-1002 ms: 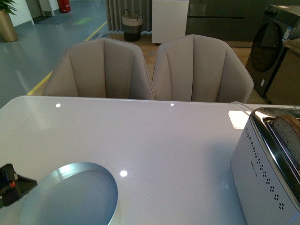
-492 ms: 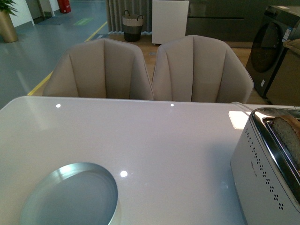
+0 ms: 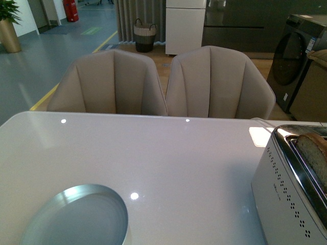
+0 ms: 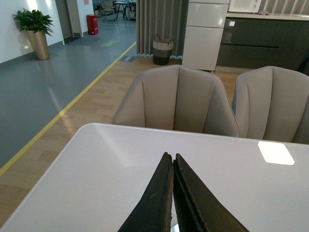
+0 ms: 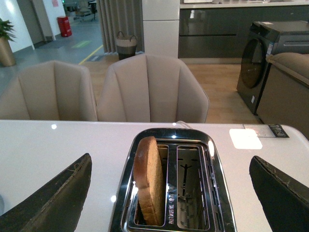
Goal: Left arm holds plate, right arm toasts bread
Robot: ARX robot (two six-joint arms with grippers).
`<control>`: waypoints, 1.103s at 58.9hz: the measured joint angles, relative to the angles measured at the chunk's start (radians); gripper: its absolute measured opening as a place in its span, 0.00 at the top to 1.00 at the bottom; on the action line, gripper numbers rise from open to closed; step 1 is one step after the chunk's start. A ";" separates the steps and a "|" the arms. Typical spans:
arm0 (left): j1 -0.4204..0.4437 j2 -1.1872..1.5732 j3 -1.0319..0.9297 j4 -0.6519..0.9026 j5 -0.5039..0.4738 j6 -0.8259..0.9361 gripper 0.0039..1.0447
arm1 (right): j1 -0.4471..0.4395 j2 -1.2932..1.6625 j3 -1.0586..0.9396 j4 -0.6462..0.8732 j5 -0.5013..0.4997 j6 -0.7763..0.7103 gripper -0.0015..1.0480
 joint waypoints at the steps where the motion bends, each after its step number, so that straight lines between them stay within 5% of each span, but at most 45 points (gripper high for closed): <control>1: 0.000 -0.016 -0.003 -0.012 0.000 0.000 0.97 | 0.000 0.000 0.000 0.000 0.000 0.000 0.09; 65: 0.000 -0.723 -0.040 -0.653 0.000 0.002 0.97 | 0.000 0.000 0.000 0.000 0.000 0.000 0.09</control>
